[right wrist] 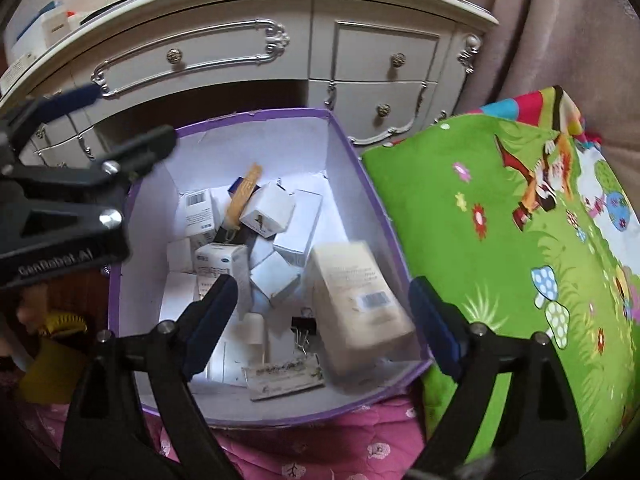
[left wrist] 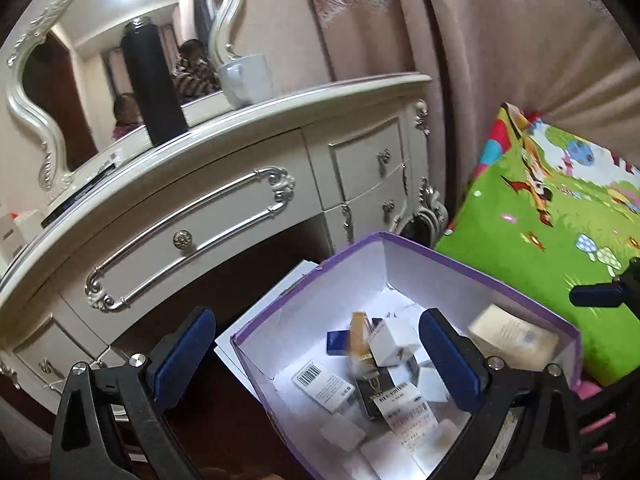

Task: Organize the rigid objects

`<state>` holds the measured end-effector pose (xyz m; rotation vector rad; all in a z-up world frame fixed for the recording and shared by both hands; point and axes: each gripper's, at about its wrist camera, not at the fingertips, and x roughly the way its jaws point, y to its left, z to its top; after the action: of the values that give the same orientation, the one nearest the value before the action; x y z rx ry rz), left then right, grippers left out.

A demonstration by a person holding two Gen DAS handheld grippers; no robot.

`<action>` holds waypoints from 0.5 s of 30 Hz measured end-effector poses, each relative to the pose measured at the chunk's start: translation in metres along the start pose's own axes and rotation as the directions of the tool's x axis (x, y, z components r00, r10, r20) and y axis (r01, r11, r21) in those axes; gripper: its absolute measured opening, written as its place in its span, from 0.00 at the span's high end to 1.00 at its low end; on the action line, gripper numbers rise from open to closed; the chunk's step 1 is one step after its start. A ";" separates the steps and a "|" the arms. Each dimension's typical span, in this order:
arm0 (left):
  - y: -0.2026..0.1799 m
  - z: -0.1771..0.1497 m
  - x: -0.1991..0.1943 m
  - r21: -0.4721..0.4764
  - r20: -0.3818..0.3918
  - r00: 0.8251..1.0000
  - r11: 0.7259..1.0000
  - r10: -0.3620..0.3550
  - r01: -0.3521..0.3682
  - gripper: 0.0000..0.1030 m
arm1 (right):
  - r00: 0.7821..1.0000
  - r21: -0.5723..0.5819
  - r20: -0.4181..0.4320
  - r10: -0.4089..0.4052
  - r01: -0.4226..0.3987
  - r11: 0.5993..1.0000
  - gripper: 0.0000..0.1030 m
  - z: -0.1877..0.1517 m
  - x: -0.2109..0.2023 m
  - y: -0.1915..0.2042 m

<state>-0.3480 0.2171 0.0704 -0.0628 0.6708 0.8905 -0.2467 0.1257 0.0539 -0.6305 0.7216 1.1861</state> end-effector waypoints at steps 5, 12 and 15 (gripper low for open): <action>0.011 -0.002 -0.002 -0.056 -0.004 0.995 0.993 -0.103 0.103 0.00 | 1.000 0.021 -0.014 -0.005 0.005 1.000 0.13 -0.002 -0.008 -0.009; 0.009 -0.013 0.025 -0.072 -0.140 0.981 0.990 -0.131 0.122 0.00 | 0.999 0.024 -0.049 0.015 -0.014 1.000 0.13 -0.010 -0.003 -0.007; 0.011 -0.019 0.033 -0.094 -0.170 0.975 0.987 -0.142 0.127 0.00 | 0.998 0.002 -0.060 0.015 -0.015 1.000 0.13 -0.012 0.000 -0.002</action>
<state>-0.3512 0.2408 0.0390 -0.2615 0.7847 0.7870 -0.2471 0.1162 0.0472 -0.6630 0.7789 1.1841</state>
